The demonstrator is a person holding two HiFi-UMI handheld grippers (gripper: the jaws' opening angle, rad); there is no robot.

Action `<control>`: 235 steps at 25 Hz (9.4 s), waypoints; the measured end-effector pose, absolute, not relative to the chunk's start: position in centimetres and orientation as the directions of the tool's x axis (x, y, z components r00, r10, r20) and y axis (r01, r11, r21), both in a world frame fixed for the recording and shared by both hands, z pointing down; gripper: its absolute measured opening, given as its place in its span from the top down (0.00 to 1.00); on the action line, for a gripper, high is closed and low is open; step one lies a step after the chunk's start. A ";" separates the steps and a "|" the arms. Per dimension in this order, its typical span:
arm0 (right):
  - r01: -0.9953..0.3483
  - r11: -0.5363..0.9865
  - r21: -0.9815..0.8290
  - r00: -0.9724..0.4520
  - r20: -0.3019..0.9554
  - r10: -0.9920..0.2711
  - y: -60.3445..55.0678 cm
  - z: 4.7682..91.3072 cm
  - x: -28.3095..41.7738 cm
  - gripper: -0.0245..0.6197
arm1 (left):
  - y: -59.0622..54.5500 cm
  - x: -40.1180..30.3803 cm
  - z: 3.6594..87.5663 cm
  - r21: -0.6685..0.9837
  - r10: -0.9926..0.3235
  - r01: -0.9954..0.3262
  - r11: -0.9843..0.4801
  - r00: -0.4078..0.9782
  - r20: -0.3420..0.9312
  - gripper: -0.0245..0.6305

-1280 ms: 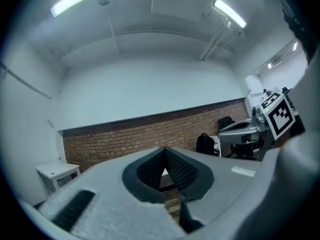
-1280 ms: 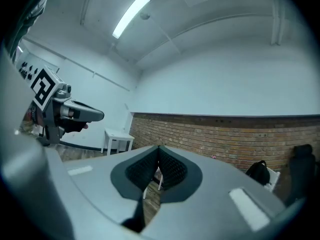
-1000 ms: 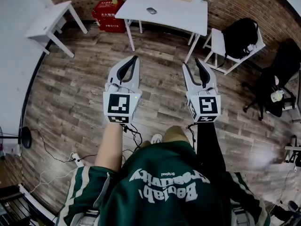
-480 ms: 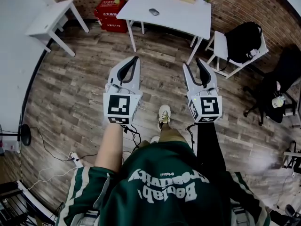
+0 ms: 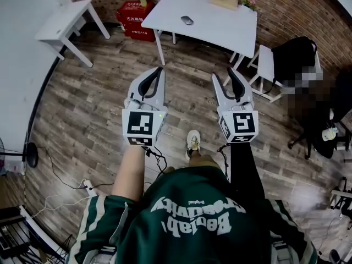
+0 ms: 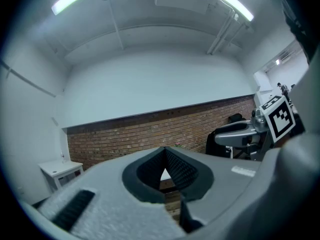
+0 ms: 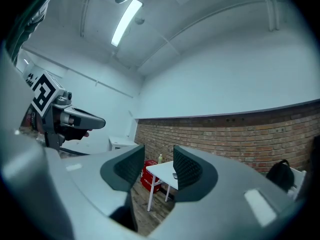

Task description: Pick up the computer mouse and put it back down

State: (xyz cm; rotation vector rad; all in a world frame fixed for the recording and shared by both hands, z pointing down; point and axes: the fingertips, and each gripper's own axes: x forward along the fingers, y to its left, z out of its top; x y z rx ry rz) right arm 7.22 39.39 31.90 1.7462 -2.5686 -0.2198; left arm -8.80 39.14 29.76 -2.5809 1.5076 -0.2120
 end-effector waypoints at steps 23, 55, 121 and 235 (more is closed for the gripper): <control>-0.910 0.399 0.110 -0.405 -0.048 -0.913 18.5 32.4 12.6 0.66 | 19.9 -4.2 29.8 -0.191 -0.902 -0.882 -0.431 0.429 0.058 0.95; -0.922 0.375 0.096 -0.377 -0.012 -0.926 -4.0 34.0 8.1 0.65 | -4.6 -8.6 30.2 -0.170 -0.880 -0.866 -0.471 0.474 0.023 0.95; -0.886 0.462 -0.031 -0.446 0.327 -0.833 -33.6 44.1 6.9 0.50 | -33.9 -4.4 29.4 -0.174 -0.806 -0.796 -0.580 0.592 -0.018 0.97; -0.904 0.395 0.162 -0.405 -0.034 -0.914 -36.0 28.8 10.0 0.49 | -38.0 -6.9 27.2 -0.158 -0.878 -0.868 -0.470 0.479 -0.020 0.96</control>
